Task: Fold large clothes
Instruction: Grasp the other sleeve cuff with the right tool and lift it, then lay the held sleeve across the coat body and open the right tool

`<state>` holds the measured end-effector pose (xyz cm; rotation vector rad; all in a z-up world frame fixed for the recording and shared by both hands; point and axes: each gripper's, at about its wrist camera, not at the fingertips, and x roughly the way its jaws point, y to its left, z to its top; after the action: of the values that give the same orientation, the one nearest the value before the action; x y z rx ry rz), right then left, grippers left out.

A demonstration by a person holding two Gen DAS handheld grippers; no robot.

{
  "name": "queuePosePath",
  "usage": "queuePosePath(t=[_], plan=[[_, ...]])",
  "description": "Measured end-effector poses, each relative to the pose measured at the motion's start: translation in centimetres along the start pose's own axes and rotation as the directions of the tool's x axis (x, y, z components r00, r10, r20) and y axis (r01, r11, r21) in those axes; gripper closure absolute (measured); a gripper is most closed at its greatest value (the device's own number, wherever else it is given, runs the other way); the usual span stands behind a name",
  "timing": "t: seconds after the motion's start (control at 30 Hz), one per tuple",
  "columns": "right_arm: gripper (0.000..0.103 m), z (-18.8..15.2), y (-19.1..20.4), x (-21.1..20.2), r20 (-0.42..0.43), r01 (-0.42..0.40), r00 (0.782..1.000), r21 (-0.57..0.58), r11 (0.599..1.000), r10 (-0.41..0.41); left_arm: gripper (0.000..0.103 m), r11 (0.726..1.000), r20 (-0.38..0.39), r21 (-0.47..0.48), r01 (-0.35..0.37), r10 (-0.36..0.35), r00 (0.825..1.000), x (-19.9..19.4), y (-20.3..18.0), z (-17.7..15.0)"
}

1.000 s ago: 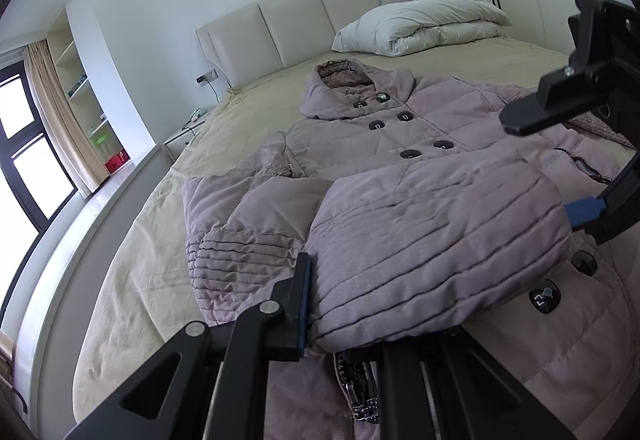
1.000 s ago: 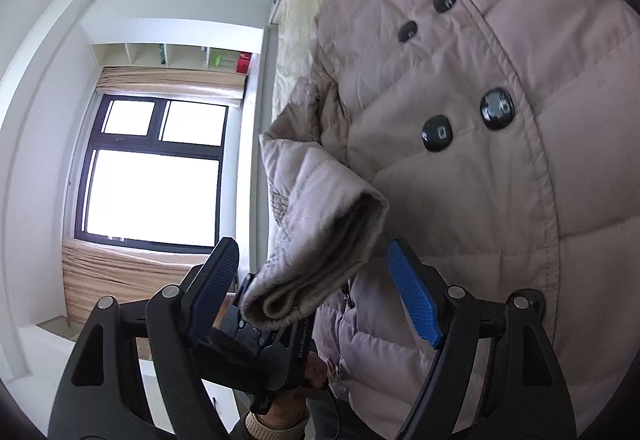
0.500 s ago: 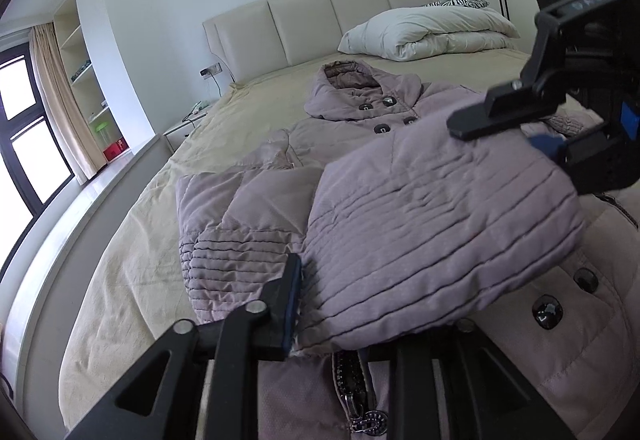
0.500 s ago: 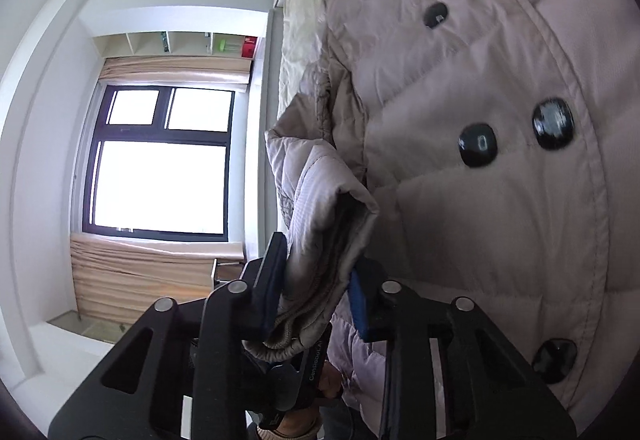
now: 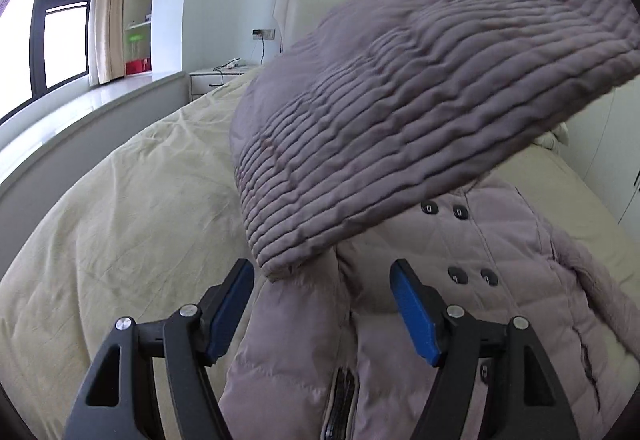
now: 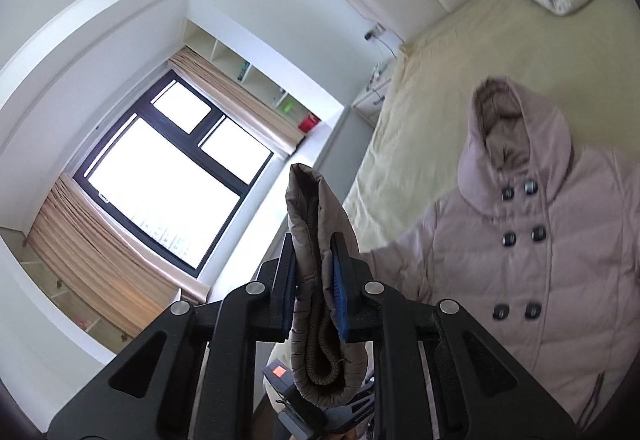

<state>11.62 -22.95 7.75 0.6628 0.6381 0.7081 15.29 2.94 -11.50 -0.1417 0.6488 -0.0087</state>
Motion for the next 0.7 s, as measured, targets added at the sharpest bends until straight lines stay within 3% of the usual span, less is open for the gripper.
queuePosePath(t=[0.2,0.27,0.37,0.4,0.47,0.53,0.63,0.7], plan=[[0.088,7.8,-1.4,-4.0,0.127,0.055,0.991,-0.024,0.998,-0.051,0.031,0.999,-0.057,-0.045,-0.024,0.021,0.998,7.4,-0.2,3.6],[0.088,9.6,-3.5,-6.0,0.168,0.092,0.982,0.002,0.996,-0.092,0.044,0.998,-0.108,-0.053,-0.044,0.038,0.993,9.5,0.6,3.9],[0.088,10.7,-9.5,-7.8,0.217,0.144,0.963,0.098,0.985,-0.163,0.05,0.997,-0.124,-0.051,-0.058,0.051,0.991,10.7,1.9,3.6],[0.088,10.7,-12.0,-7.9,0.223,0.165,0.956,0.134,0.977,-0.192,0.053,0.997,-0.119,-0.042,-0.065,0.059,0.991,10.9,2.0,3.6],[0.088,10.1,-17.2,-7.0,0.199,0.215,0.946,0.212,0.953,-0.257,0.074,0.997,-0.133,-0.03,-0.068,0.063,0.989,11.5,2.2,3.5],[0.088,8.8,-22.6,-5.0,0.149,0.275,0.933,0.287,0.918,-0.326,0.079,0.997,-0.153,-0.017,-0.071,0.067,0.986,12.2,2.3,3.1],[0.088,5.3,-30.3,-2.0,0.068,0.354,0.908,0.403,0.844,-0.413,0.077,0.997,-0.164,0.014,-0.077,0.078,0.983,12.9,2.6,2.7],[0.088,2.4,-35.0,0.0,-0.002,0.424,0.879,0.459,0.781,-0.477,0.067,0.995,-0.165,0.021,-0.094,0.096,0.982,13.1,3.3,2.6]])
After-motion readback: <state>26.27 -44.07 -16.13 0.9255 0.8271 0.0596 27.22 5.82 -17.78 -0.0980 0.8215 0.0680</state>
